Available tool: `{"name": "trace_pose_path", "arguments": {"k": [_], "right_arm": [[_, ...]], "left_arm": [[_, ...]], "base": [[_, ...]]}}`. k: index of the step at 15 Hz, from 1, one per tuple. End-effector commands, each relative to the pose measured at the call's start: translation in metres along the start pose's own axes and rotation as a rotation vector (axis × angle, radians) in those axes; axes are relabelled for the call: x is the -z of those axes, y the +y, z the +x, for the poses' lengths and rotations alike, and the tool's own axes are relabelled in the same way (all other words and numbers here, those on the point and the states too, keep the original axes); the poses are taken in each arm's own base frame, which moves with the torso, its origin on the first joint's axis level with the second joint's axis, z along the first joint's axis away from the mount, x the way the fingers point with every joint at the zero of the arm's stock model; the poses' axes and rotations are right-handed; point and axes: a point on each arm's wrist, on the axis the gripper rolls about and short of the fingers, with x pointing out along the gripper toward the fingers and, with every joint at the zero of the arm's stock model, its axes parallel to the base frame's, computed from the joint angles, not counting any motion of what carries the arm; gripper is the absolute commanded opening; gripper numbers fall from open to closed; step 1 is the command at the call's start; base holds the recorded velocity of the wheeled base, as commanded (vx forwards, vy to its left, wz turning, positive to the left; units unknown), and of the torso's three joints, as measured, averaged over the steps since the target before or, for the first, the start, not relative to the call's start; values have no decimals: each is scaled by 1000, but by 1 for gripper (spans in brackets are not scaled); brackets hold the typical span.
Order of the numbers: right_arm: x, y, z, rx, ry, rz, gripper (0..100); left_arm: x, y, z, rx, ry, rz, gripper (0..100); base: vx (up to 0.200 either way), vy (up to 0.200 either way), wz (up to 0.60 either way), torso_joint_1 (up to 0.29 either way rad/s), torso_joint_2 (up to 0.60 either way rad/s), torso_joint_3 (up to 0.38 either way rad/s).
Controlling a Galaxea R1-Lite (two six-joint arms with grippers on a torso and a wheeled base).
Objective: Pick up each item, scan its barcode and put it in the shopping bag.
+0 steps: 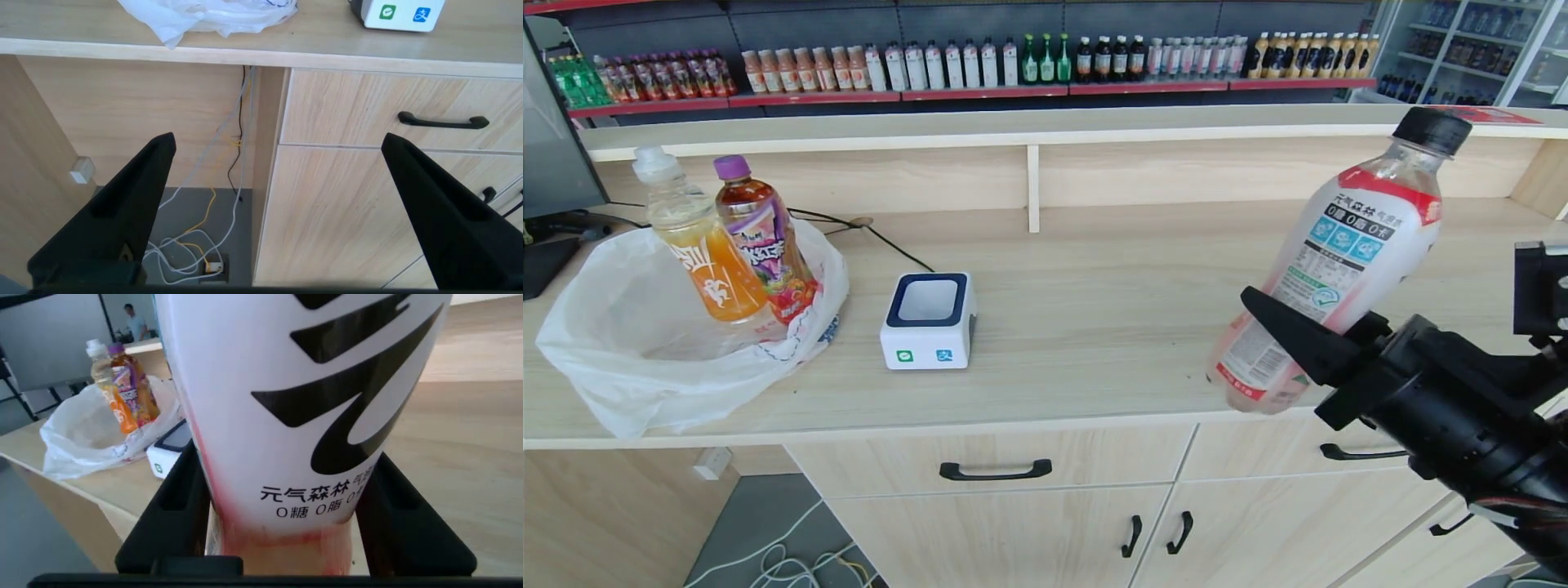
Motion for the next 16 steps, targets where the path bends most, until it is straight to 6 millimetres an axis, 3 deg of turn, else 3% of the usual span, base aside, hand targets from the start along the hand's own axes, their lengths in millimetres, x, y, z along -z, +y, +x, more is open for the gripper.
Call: {"name": "trace_pose_path", "arguments": {"k": [1, 6, 16], "right_arm": [[-5, 6, 0, -85, -10, 46, 0], [-4, 50, 1, -323, 27, 271, 0], [-16, 96, 62, -493, -68, 479, 0]], "left_arm": [[0, 0, 0, 0, 0, 0, 100], [0, 0, 0, 0, 0, 0, 100], [0, 0, 0, 0, 0, 0, 100]], "base": [[0, 0, 0, 0, 0, 0], [0, 0, 0, 0, 0, 0], [0, 0, 0, 0, 0, 0]]}}
